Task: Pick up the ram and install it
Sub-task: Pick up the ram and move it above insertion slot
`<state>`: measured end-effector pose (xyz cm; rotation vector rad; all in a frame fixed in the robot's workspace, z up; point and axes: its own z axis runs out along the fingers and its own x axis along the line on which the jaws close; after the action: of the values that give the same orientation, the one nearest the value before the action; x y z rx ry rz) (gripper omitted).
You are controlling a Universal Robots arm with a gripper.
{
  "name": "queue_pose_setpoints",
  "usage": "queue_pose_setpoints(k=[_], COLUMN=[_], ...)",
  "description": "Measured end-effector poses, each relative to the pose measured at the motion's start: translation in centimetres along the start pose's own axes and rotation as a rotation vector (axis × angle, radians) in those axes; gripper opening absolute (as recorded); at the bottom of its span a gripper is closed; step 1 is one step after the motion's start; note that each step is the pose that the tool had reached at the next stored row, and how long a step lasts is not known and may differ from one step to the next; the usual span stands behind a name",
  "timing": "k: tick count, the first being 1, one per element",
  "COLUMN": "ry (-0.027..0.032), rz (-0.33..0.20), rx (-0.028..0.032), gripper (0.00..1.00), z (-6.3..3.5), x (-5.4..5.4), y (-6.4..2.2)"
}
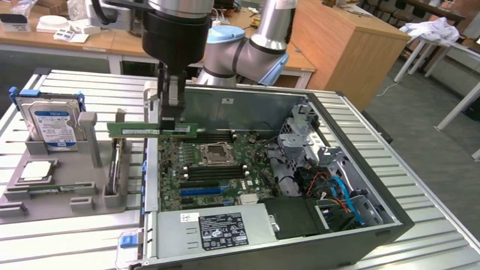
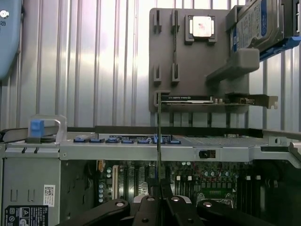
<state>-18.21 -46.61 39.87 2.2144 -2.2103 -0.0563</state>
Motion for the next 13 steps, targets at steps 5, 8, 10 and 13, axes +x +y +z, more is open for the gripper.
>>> queue_pose_setpoints(k=[5, 8, 10, 13], ry=[0.0000, 0.0000, 0.0000, 0.0000], rz=[0.000, 0.000, 0.000, 0.000], rx=[0.0000, 0.0000, 0.0000, 0.0000], gripper=[0.12, 0.12, 0.12, 0.12], z=[-0.04, -0.06, -0.07, -0.10], x=[0.0, 0.1, 0.1, 0.1], y=[-1.01, -1.65, -2.06, -2.70])
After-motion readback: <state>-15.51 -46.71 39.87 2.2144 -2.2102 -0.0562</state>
